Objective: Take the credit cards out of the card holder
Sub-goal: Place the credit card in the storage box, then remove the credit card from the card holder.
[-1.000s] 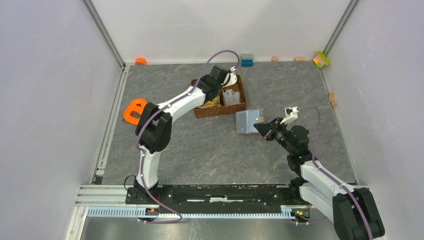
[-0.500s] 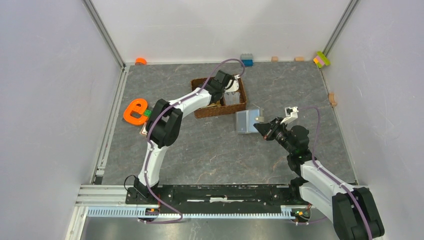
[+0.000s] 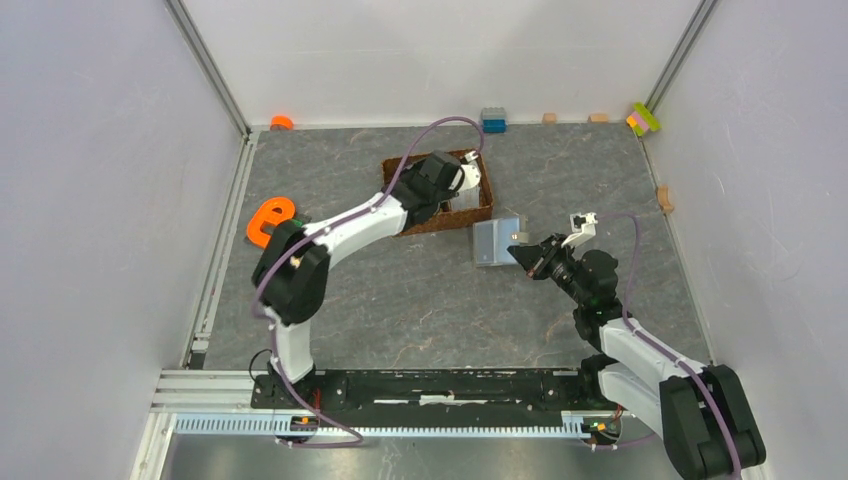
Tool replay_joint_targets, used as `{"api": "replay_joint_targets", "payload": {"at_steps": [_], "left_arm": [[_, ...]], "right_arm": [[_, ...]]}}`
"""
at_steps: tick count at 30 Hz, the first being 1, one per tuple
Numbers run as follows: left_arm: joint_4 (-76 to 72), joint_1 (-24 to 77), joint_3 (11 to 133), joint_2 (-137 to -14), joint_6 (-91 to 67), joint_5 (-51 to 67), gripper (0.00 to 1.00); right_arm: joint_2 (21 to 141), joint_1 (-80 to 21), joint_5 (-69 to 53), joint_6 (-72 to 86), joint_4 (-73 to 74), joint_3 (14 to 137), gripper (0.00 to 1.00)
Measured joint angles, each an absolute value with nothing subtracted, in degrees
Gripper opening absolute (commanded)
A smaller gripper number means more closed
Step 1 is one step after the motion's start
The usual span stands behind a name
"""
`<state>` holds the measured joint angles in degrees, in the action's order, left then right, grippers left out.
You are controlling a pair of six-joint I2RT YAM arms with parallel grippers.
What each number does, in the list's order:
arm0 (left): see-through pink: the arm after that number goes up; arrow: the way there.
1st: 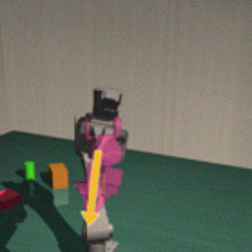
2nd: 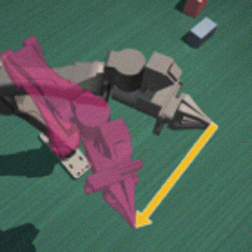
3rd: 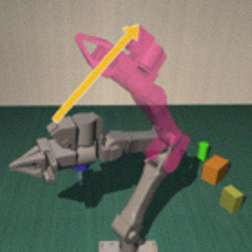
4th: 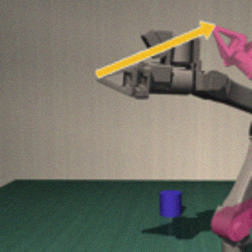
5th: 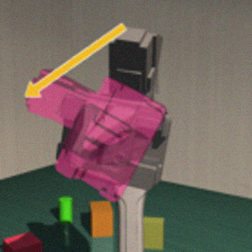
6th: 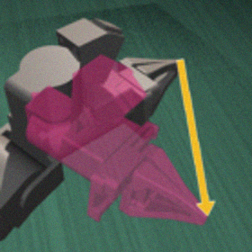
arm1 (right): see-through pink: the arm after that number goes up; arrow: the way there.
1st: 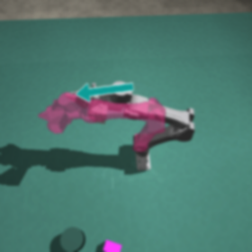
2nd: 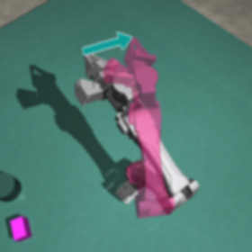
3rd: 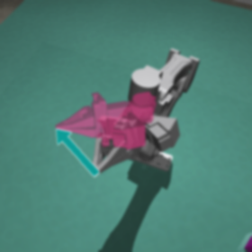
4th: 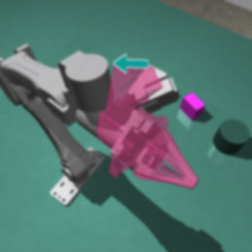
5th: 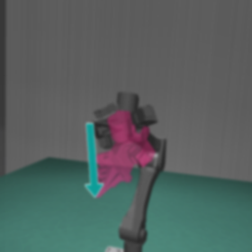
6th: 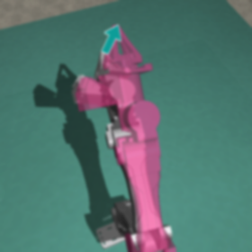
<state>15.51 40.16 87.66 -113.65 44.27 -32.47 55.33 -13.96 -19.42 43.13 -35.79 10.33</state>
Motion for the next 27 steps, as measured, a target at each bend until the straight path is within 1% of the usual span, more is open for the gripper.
{"api": "replay_joint_targets", "payload": {"at_steps": [1,2,7,10,14,16,19,22,27], "left_arm": [[15.4,41.39,85.6,-110.54,41.74,-32.49,0.68],[15.38,42.44,84.47,-108.27,39.77,-32.56,0.72],[14.11,48.93,78.91,-95.64,24.23,-32.86,1.0],[14.06,50.65,74.24,-88.33,11.44,-32.99,1.0],[14.48,50.13,67.0,-79.33,-7.33,-32.49,1.0],[12.67,49.76,60.55,-74.26,-14.5,-30.7,1.0],[6.76,49.65,49.98,-68.66,-19.77,-25.1,1.0],[0.58,49.63,42.09,-67.18,-22.13,-18.5,1.0],[-5.76,49.63,39.4,-69.04,-22.96,-9.28,1.0]], "right_arm": [[55.57,-13.91,-19.62,43.09,-36.49,10.22,0.0],[55.72,-13.8,-19.97,43.05,-37.21,10.07,0.0],[56.71,-13.69,-22.33,43.09,-41.67,9.17,0.0],[57.45,-13.69,-23.75,43.11,-44.07,8.93,0.0],[57.93,-13.69,-25.17,43.31,-46.48,8.69,0.0],[58.0,-13.69,-25.89,43.51,-47.79,8.54,0.0],[58.57,-13.61,-26.94,44.31,-49.91,8.4,0.0],[60.58,-13.58,-28.91,46.76,-53.82,7.95,0.0],[66.76,-13.61,-33.78,54.24,-64.79,6.76,0.0]]}}
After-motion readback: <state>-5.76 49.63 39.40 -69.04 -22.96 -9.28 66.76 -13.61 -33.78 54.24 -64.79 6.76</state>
